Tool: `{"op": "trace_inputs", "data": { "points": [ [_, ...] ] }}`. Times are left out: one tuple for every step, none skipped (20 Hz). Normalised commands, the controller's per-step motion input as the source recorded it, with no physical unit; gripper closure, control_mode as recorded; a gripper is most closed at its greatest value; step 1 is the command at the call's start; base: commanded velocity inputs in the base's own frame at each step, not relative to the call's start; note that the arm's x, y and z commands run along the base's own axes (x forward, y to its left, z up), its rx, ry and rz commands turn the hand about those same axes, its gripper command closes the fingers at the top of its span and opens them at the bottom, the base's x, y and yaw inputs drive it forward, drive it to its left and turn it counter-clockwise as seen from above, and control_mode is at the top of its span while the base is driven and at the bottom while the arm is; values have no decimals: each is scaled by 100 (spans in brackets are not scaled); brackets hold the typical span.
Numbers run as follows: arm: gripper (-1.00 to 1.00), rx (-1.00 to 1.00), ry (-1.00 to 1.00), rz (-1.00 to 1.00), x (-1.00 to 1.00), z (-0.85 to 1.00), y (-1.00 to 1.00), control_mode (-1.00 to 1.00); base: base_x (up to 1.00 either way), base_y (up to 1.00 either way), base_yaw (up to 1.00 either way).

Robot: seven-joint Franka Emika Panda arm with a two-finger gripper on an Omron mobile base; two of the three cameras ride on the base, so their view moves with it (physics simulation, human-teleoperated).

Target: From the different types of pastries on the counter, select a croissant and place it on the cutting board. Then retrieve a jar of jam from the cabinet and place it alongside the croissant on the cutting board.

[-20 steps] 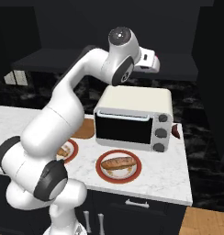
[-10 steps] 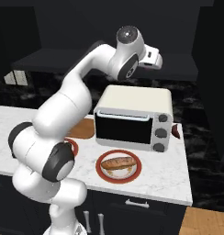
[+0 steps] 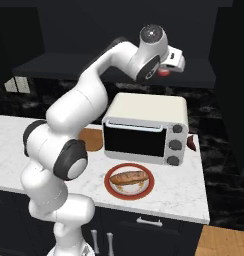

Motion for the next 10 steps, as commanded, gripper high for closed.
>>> {"op": "trace_inputs", "data": {
  "points": [
    [-100, 0, 0, 0, 0, 0, 0, -100, 0, 0, 0],
    [-100, 0, 0, 0, 0, -1, 0, -100, 0, 0, 0],
    [-100, 0, 0, 0, 0, 0, 0, -100, 0, 0, 0],
    [-100, 0, 0, 0, 0, 0, 0, -100, 0, 0, 0],
    [-100, 0, 0, 0, 0, 0, 0, -100, 0, 0, 0],
    [-100, 0, 0, 0, 16, 0, 0, -100, 0, 0, 0],
    [-100, 0, 2, 0, 40, 0, 0, -100, 0, 0, 0],
    [-100, 0, 0, 0, 27, 0, 0, -100, 0, 0, 0],
    [-100, 0, 0, 0, 6, -1, 0, -100, 0, 0, 0],
    [-100, 0, 0, 0, 0, 0, 0, -100, 0, 0, 0]
  ]
}}
